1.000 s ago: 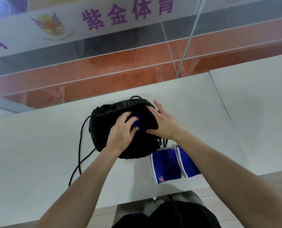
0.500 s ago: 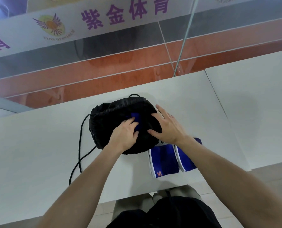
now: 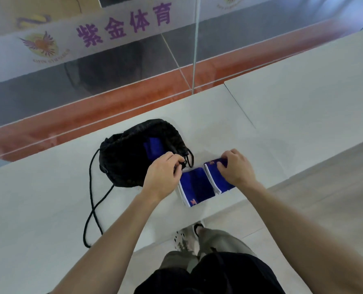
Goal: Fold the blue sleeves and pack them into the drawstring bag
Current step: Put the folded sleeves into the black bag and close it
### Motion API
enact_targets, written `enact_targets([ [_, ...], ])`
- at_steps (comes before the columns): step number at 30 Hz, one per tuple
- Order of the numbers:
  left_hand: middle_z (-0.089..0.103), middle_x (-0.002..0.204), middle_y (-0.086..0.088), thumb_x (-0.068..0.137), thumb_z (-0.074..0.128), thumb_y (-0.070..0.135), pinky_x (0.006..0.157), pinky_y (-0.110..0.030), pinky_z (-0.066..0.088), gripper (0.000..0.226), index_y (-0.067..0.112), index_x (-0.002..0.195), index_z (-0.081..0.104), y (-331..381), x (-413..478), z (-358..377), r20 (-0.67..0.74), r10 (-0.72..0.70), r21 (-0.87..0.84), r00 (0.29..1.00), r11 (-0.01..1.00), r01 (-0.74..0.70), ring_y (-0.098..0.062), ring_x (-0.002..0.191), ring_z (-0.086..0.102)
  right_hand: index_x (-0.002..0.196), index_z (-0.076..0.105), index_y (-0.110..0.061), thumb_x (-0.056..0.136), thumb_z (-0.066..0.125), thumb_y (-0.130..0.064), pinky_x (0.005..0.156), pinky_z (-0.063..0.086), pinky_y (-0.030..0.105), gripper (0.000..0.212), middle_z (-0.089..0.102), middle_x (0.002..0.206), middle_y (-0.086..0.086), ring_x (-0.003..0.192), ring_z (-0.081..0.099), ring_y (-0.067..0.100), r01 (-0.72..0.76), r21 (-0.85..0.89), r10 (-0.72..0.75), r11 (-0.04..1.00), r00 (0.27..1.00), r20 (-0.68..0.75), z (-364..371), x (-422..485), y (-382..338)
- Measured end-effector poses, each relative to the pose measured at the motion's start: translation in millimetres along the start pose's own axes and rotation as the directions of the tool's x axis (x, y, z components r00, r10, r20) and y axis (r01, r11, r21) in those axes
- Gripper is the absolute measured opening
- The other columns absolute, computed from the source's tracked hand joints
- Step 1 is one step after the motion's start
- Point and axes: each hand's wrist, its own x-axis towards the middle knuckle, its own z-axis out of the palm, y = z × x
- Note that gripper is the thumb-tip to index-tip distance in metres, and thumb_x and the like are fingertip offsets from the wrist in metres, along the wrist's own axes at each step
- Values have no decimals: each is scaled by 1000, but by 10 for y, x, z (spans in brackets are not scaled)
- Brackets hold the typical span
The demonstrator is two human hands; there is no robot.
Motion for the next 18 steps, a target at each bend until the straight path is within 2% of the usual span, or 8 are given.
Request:
enact_targets([
  [3, 68, 98, 10, 100, 68, 21, 69, -35, 60, 10, 22, 107, 76, 154, -154, 233, 51, 14, 52, 999, 999, -17, -15, 86, 69, 133, 61, -15, 94, 67, -58, 88, 57, 41, 58, 63, 125, 4, 110, 64, 28, -182, -9, 182, 983, 983, 32, 109, -202, 300],
  [6, 66, 103, 6, 101, 69, 32, 75, -38, 58, 14, 20, 108, 69, 175, -328, 542, 138, -199, 146, 970, 973, 179, -20, 98, 68, 139, 53, -12, 88, 71, -70, 96, 56, 44, 80, 60, 129, 6, 120, 60, 29, -266, -13, 266, 964, 961, 79, 237, -250, 488],
  [8, 66, 119, -1, 99, 72, 49, 93, -41, 58, 42, 17, 124, 62, 124, -423, 783, 200, -456, 166, 867, 888, 429, -24, 115, 66, 138, 52, -11, 82, 76, -74, 97, 56, 45, 87, 59, 129, 6, 122, 57, 29, -267, -21, 268, 963, 960, 80, 309, -204, 533],
  [10, 62, 137, -13, 94, 75, 62, 105, -46, 56, 79, 6, 144, 51, 29, -475, 999, 214, -705, 105, 676, 704, 702, -33, 129, 63, 136, 53, -11, 77, 82, -72, 98, 55, 45, 89, 59, 128, 6, 122, 56, 29, -255, -23, 256, 967, 964, 75, 372, -111, 545],
  [12, 64, 139, -18, 88, 79, 67, 102, -47, 58, 94, -1, 143, 46, 3, -480, 1138, 227, -839, 6, 494, 509, 861, -38, 127, 65, 130, 55, -11, 73, 88, -66, 96, 56, 45, 85, 62, 123, 6, 119, 60, 30, -278, -10, 277, 961, 953, 127, 371, -14, 555],
  [13, 67, 134, -18, 86, 82, 67, 96, -45, 59, 92, -1, 138, 48, 9, -479, 1190, 223, -870, -32, 441, 445, 895, -39, 123, 68, 123, 58, -12, 72, 90, -62, 91, 57, 43, 78, 66, 117, 4, 113, 64, 29, -302, 7, 296, 953, 939, 173, 351, 25, 574],
  [16, 74, 120, -13, 84, 87, 60, 84, -41, 58, 76, 3, 125, 58, 63, -466, 1314, 168, -894, -45, 416, 415, 909, -36, 111, 73, 101, 68, -16, 76, 91, -43, 70, 59, 36, 43, 75, 94, 0, 89, 73, 23, -336, 159, 271, 928, 904, 330, 289, 91, 674],
  [18, 77, 109, -9, 84, 88, 57, 77, -38, 55, 62, 7, 116, 67, 119, -448, 1355, 174, -896, -53, 407, 405, 913, -32, 102, 74, 99, 68, -17, 80, 85, -30, 71, 61, 37, 28, 76, 93, 1, 85, 73, 21, -350, 305, 233, 885, 903, 360, 246, 87, 753],
])
